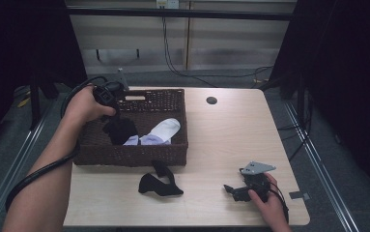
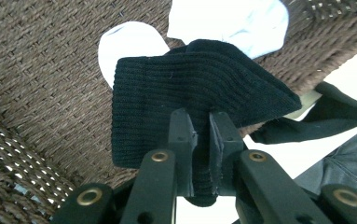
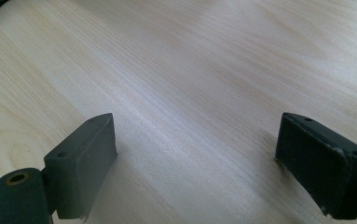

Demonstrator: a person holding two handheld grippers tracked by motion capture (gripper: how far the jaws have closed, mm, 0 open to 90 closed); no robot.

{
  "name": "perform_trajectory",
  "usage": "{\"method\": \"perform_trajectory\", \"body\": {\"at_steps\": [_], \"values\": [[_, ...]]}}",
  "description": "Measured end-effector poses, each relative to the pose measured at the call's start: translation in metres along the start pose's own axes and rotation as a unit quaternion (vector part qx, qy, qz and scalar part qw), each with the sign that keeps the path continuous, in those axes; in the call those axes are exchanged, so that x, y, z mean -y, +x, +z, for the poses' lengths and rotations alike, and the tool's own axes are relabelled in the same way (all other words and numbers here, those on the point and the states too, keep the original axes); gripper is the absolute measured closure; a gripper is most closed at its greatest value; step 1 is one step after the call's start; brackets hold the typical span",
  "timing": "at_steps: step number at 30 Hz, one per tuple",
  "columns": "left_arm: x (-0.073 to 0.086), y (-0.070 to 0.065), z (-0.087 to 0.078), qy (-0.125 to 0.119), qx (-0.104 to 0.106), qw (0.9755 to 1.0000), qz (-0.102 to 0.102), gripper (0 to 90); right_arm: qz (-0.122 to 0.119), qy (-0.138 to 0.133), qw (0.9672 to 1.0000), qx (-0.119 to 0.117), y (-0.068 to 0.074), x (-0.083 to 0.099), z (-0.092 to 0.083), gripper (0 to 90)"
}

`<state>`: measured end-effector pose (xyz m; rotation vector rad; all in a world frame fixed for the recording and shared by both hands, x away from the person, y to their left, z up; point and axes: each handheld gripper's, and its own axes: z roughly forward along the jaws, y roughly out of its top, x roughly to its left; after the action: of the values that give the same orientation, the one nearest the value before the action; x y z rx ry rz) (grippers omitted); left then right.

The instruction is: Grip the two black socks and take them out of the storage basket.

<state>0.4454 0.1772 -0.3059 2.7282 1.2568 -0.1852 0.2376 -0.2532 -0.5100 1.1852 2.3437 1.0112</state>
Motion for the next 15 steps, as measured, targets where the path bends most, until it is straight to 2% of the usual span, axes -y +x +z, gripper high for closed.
{"method": "perform_trajectory", "body": {"at_steps": [15], "values": [[-0.001,-0.021,-0.038,-0.019,0.003,0.9995,0.027,80.9,0.000,0.000,1.0000,0.000,0.000,0.000,0.000,11.5]]}}
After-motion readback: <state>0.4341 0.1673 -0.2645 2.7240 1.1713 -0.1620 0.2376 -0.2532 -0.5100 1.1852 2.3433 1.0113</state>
